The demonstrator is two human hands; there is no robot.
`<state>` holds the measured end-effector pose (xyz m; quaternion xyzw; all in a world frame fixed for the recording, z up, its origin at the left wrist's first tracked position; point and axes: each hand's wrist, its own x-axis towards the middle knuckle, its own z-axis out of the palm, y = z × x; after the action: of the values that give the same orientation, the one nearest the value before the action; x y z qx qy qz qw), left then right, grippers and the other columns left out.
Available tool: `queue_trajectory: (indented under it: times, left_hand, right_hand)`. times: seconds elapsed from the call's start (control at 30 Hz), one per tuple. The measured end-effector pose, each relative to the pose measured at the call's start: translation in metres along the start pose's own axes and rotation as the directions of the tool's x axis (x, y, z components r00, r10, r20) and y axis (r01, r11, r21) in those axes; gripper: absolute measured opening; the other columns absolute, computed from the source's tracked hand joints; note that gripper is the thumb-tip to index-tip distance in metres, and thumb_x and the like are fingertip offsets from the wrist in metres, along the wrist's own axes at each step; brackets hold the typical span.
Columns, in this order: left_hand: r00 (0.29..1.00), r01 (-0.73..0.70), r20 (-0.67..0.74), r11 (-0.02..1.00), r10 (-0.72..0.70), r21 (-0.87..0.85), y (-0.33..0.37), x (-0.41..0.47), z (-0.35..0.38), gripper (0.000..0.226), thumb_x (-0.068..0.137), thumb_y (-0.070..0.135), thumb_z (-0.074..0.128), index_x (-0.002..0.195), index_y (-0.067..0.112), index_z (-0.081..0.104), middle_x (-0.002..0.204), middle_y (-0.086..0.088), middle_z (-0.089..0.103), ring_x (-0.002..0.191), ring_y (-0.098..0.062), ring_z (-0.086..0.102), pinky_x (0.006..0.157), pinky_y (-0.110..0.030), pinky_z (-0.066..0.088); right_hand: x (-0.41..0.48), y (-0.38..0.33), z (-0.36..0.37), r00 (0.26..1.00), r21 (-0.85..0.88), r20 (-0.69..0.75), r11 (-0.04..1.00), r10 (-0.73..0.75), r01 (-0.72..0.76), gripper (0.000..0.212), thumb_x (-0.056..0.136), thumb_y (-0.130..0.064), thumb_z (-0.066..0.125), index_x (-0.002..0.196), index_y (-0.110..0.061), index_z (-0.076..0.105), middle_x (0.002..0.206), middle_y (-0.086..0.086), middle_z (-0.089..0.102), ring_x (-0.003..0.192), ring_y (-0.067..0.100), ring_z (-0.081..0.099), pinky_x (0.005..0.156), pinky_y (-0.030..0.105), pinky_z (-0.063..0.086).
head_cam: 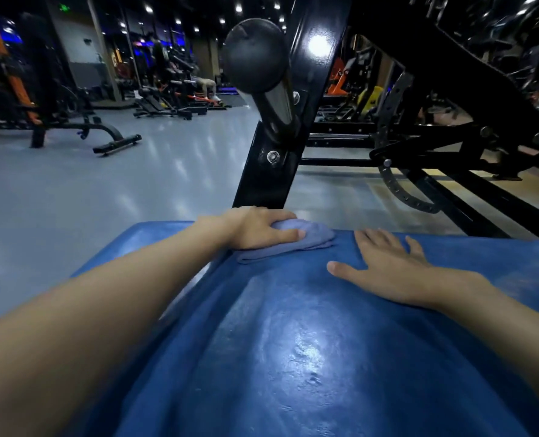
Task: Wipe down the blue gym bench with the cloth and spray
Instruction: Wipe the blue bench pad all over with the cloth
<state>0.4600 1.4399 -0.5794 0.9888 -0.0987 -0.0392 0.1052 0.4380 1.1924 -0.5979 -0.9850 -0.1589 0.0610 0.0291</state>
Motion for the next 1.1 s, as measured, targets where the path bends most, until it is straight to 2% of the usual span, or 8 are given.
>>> queue_trajectory:
  times: [0.13, 0.23, 0.33, 0.43, 0.63, 0.8, 0.9, 1.1]
  left_hand:
    - [0.998, 0.068, -0.009, 0.998, -0.068, 0.005, -0.032, -0.007, -0.004, 0.064, 0.079, 0.086, 0.031, 0.132, 0.053, 0.045, 0.129, 0.01, 0.061, 0.118, -0.02, 0.056, 0.097, -0.039, 0.041]
    - [0.997, 0.049, -0.06, 0.996, -0.044, 0.074, -0.012, -0.001, 0.001, 0.051, 0.089, 0.073, 0.034, 0.13, 0.047, 0.049, 0.129, 0.006, 0.06, 0.117, -0.023, 0.055, 0.088, -0.038, 0.037]
    - [0.997, 0.029, -0.068, 0.999, -0.026, 0.043, -0.007, 0.002, 0.003, 0.047, 0.088, 0.074, 0.034, 0.127, 0.052, 0.048, 0.127, 0.01, 0.06, 0.117, -0.021, 0.054, 0.087, -0.038, 0.035]
    - [1.0, 0.021, -0.014, 0.999, -0.022, -0.025, -0.03, -0.006, -0.001, 0.053, 0.082, 0.081, 0.034, 0.126, 0.054, 0.047, 0.124, 0.013, 0.061, 0.116, -0.019, 0.056, 0.096, -0.037, 0.041]
    - [0.99, 0.138, 0.01, 0.99, -0.138, 0.03, -0.098, -0.039, -0.019, 0.063, 0.081, 0.085, 0.024, 0.131, 0.052, 0.044, 0.134, 0.014, 0.057, 0.121, -0.016, 0.052, 0.104, -0.042, 0.037]
    - [0.992, 0.123, -0.004, 0.99, -0.123, 0.07, -0.067, -0.025, -0.012, 0.078, 0.069, 0.088, 0.018, 0.127, 0.048, 0.049, 0.127, 0.01, 0.06, 0.118, -0.02, 0.054, 0.099, -0.045, 0.039]
    - [0.993, 0.117, -0.005, 0.993, -0.116, 0.006, -0.07, -0.027, -0.012, 0.07, 0.071, 0.089, 0.021, 0.126, 0.054, 0.047, 0.128, 0.013, 0.06, 0.117, -0.018, 0.054, 0.103, -0.046, 0.038]
    - [0.954, 0.299, -0.034, 0.954, -0.299, -0.012, -0.122, -0.049, -0.019, 0.073, 0.074, 0.089, 0.022, 0.127, 0.048, 0.049, 0.134, 0.01, 0.058, 0.121, -0.022, 0.054, 0.105, -0.045, 0.037]
  right_hand:
    - [0.007, -0.04, -0.002, 0.992, 0.02, -0.037, 0.992, -0.123, 0.124, 0.091, 0.084, -0.076, 0.024, 0.15, -0.013, 0.016, 0.156, 0.006, 0.022, 0.148, 0.021, 0.009, 0.118, 0.05, 0.003]
    - [0.008, -0.066, 0.009, 0.987, 0.017, -0.013, 0.987, -0.159, 0.16, 0.107, 0.075, -0.084, 0.015, 0.154, -0.014, -0.002, 0.162, 0.005, 0.004, 0.149, 0.018, -0.006, 0.118, 0.052, -0.005]
    - [0.009, -0.064, 0.008, 0.989, 0.02, -0.001, 0.989, -0.149, 0.149, 0.107, 0.078, -0.084, 0.018, 0.153, -0.013, -0.011, 0.163, 0.001, -0.006, 0.149, 0.014, -0.012, 0.119, 0.05, -0.007]
    - [0.008, -0.064, 0.005, 0.989, 0.011, 0.035, 0.989, -0.147, 0.146, 0.106, 0.077, -0.084, 0.017, 0.153, -0.016, -0.011, 0.163, 0.002, -0.007, 0.149, 0.015, -0.013, 0.119, 0.051, -0.007]
    - [0.007, -0.077, 0.006, 0.985, 0.009, 0.031, 0.986, -0.169, 0.168, 0.096, 0.083, -0.079, 0.018, 0.154, -0.019, -0.007, 0.163, 0.006, -0.007, 0.149, 0.016, -0.016, 0.119, 0.05, -0.009]
    - [0.004, -0.115, 0.013, 0.966, -0.018, 0.044, 0.966, -0.257, 0.258, 0.101, 0.076, -0.084, 0.011, 0.154, -0.022, -0.008, 0.163, 0.009, -0.011, 0.149, 0.023, -0.017, 0.118, 0.051, -0.008]
    - [0.005, -0.115, 0.012, 0.969, -0.038, 0.058, 0.969, -0.24, 0.242, 0.102, 0.076, -0.084, 0.011, 0.154, -0.022, -0.007, 0.163, 0.007, -0.011, 0.149, 0.021, -0.016, 0.119, 0.05, -0.008]
    - [-0.003, -0.134, 0.009, 0.947, -0.012, 0.066, 0.949, -0.314, 0.315, 0.086, 0.086, -0.075, 0.014, 0.154, -0.023, 0.005, 0.163, 0.009, -0.008, 0.148, 0.017, -0.018, 0.118, 0.051, -0.009]
